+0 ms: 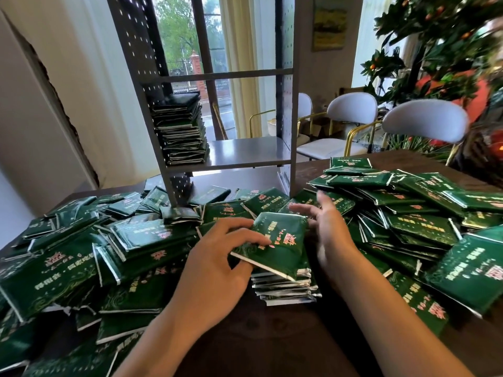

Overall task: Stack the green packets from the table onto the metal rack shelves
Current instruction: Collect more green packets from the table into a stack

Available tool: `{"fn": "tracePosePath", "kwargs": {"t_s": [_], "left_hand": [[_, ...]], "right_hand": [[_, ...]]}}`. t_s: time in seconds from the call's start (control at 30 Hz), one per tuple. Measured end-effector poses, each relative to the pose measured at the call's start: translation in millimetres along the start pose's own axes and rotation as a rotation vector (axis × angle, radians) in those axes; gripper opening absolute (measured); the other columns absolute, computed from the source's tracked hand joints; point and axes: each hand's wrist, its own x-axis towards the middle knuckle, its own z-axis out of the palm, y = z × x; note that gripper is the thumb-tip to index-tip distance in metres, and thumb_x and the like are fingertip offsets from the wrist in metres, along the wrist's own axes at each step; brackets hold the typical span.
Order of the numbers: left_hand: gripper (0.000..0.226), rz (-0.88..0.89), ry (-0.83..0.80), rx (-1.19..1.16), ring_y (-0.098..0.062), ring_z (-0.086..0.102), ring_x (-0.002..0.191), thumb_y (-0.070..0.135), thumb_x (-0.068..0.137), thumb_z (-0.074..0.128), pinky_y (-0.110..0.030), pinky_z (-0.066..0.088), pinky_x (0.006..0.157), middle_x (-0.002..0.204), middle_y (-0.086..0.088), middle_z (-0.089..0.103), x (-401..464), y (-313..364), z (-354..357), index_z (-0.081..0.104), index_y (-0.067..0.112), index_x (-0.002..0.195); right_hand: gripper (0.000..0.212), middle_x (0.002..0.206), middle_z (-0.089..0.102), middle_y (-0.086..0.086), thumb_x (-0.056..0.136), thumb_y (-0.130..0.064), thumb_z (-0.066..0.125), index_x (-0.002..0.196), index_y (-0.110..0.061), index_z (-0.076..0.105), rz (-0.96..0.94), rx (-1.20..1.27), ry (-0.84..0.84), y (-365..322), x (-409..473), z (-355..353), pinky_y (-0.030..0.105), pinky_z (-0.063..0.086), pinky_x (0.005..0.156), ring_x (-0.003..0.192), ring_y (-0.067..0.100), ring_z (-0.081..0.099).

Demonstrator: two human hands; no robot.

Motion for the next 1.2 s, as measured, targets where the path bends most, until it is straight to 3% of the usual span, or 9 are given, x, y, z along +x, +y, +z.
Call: {"fn": "tracePosePath", "kwargs": {"t_s": [0.1, 0.17, 0.27, 0.47, 0.6, 0.7, 0.9, 1.13, 1.2], "left_hand": [[0.055, 0.053, -0.048, 0.092, 0.009, 0.046, 0.125, 0.002, 0.079, 0.067, -0.012, 0.034, 0.103, 0.125, 0.03, 0.054, -6.9, 4.0, 4.9, 0.069, 0.046, 0.112], [0.062, 0.056, -0.049, 0.091, 0.013, 0.047, 0.12, 0.002, 0.077, 0.063, -0.011, 0.036, 0.1, 0.123, 0.032, 0.056, -6.1, 5.8, 4.8, 0.065, 0.044, 0.122], [0.071, -0.038, -0.026, 0.086, 0.015, 0.05, 0.105, -0.006, 0.076, 0.062, -0.009, 0.042, 0.088, 0.115, 0.037, 0.056, 0.4, -2.2, -1.9, 0.06, 0.046, 0.124], [0.071, -0.126, -0.181, 0.595, -0.017, 0.026, 0.148, 0.027, 0.09, 0.063, -0.036, 0.023, 0.119, 0.159, 0.004, 0.032, 18.4, -39.5, 1.3, 0.033, 0.031, 0.154], [0.075, -0.178, -0.326, 0.775, -0.019, 0.032, 0.146, 0.028, 0.096, 0.055, -0.044, 0.016, 0.12, 0.157, 0.001, 0.036, 27.4, -42.2, 6.0, 0.016, 0.027, 0.159], [0.074, -0.092, -0.278, 0.873, -0.021, 0.054, 0.124, 0.025, 0.094, 0.059, -0.036, 0.035, 0.104, 0.133, 0.002, 0.059, 30.5, -40.3, 6.8, 0.021, 0.025, 0.157], [0.043, -0.101, -0.12, 0.7, -0.017, 0.066, 0.091, 0.021, 0.097, 0.054, -0.032, 0.054, 0.076, 0.102, 0.006, 0.069, 31.0, -42.5, 3.6, 0.051, 0.025, 0.14], [0.024, -0.164, 0.275, 0.497, -0.009, 0.054, 0.069, 0.011, 0.095, 0.057, -0.025, 0.037, 0.065, 0.093, 0.002, 0.07, 30.7, -21.9, -26.5, 0.07, 0.02, 0.111], [0.02, -0.188, 0.383, 0.428, -0.009, 0.053, 0.074, 0.009, 0.094, 0.056, -0.02, 0.038, 0.069, 0.1, 0.001, 0.067, 34.3, -16.8, -41.1, 0.07, 0.02, 0.104]], "right_hand": [[0.042, 0.12, 0.063, 0.015, 0.091, -0.064, 0.051, 0.107, -0.028, 0.067, -0.073, -0.115, -0.023, 1.2, -2.3, 2.7, 0.046, 0.056, 0.085, 0.101, 0.03, 0.064], [0.024, 0.116, 0.067, 0.009, 0.092, -0.042, 0.064, 0.112, -0.029, 0.063, -0.148, -0.271, -0.081, 5.9, -4.5, 3.4, 0.048, 0.057, 0.089, 0.096, 0.021, 0.068], [0.031, 0.103, 0.073, 0.015, 0.087, -0.024, 0.074, 0.115, -0.02, 0.062, -0.115, -0.214, -0.092, 8.3, -2.4, 4.6, 0.05, 0.061, 0.085, 0.085, 0.029, 0.075], [0.032, 0.096, 0.077, 0.014, 0.082, -0.029, 0.082, 0.105, -0.011, 0.069, -0.145, -0.197, -0.059, 6.8, -0.2, 2.0, 0.045, 0.063, 0.081, 0.078, 0.026, 0.076], [0.027, 0.092, 0.077, 0.016, 0.083, -0.027, 0.081, 0.099, -0.009, 0.07, -0.136, -0.169, -0.078, 6.7, -1.5, 1.3, 0.042, 0.062, 0.077, 0.07, 0.023, 0.073], [0.023, 0.09, 0.077, 0.016, 0.083, -0.026, 0.081, 0.095, -0.009, 0.072, -0.143, -0.157, -0.08, 7.4, -0.5, 2.1, 0.045, 0.061, 0.081, 0.071, 0.024, 0.072], [0.022, 0.094, 0.076, 0.019, 0.085, -0.026, 0.079, 0.095, -0.008, 0.071, -0.151, -0.147, -0.1, 8.1, 0.6, 1.5, 0.049, 0.06, 0.085, 0.073, 0.026, 0.072], [0.021, 0.089, 0.077, 0.015, 0.082, -0.027, 0.082, 0.091, -0.011, 0.073, -0.182, -0.15, -0.1, 11.8, 5.0, 1.2, 0.055, 0.058, 0.09, 0.077, 0.028, 0.073], [0.02, 0.092, 0.077, 0.016, 0.081, -0.028, 0.082, 0.09, -0.012, 0.073, -0.184, -0.154, -0.097, 12.2, 5.6, 0.8, 0.056, 0.057, 0.091, 0.081, 0.031, 0.073]]}}
